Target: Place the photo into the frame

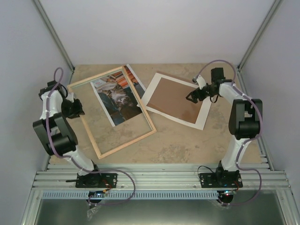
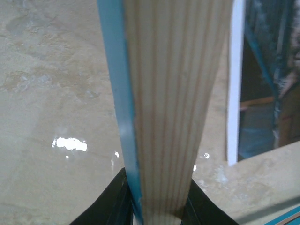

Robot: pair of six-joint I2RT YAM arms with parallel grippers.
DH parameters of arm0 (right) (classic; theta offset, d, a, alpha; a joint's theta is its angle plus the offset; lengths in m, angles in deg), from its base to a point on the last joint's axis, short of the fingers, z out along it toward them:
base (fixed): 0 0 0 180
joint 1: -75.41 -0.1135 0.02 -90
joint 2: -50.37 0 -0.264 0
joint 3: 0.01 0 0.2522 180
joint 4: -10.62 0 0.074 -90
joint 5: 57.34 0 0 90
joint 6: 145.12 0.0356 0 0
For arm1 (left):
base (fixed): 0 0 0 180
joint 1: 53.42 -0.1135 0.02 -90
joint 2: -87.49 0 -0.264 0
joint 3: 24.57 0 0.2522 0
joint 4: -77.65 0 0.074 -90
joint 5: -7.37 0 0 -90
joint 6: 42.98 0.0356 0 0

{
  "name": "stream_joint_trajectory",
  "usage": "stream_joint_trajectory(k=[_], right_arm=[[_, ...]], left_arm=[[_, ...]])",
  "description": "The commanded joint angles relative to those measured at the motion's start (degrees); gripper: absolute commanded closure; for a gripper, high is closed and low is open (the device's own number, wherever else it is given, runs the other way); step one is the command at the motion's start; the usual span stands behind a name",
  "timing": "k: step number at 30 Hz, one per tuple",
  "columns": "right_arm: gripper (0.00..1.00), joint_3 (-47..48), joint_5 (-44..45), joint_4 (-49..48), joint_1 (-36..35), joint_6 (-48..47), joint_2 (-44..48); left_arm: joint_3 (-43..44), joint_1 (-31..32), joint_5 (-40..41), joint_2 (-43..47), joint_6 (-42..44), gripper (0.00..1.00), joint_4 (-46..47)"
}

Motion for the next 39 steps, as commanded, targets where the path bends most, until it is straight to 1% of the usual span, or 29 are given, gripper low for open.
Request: stream_joint_trajectory(k=[1,6,8,13,17,19,24,31,35,39], right_arm=[[0.09,6.15,1.77,3.03,0.97,0.62,-4.64],[0.09,12.13,1.4,6.84,1.99,2.29,-9.63],[0.09,13.12,0.5,7.18,4.32,4.03,-10.27],[0.09,11.95,-1.27,5.46,6.8,6.26,-8.45],[0.09,9.62,-1.56,3.69,8.12,7.05,-7.15],[0.1,8.91,-2.22,3.58,8.72,7.94,-7.05],[0.1,6.54,-3.96,3.61,11.71,9.19,-4.78],[0.1,3.39,-3.99,3.99,14.37,7.48,-2.9],[0.12,0.52,-3.35,3.46,14.7,5.99,-0.76],[0.12,-2.54,-1.73,1.45,14.64,4.74,1.46]], left_arm=[[5.54,-3.39,-3.93,-6.57,4.47,1.0,-1.84],[12.79,-6.32,1.3,-15.32,9.15,1.0,-4.84],[13.81,-6.78,3.84,-17.83,9.87,1.0,-4.99],[15.53,-6.27,3.81,-21.62,6.91,1.0,-4.43],[13.13,-2.14,6.57,-21.92,5.61,1.0,-1.02],[12.95,0.09,6.46,-23.35,4.37,1.0,-0.58],[15.59,4.81,5.97,-26.6,1.14,1.0,0.91],[19.39,13.65,5.55,-30.26,-0.36,1.0,2.88],[21.31,16.34,3.86,-32.18,-3.59,1.0,4.28],[20.87,18.73,2.52,-32.74,-6.29,1.0,6.38]])
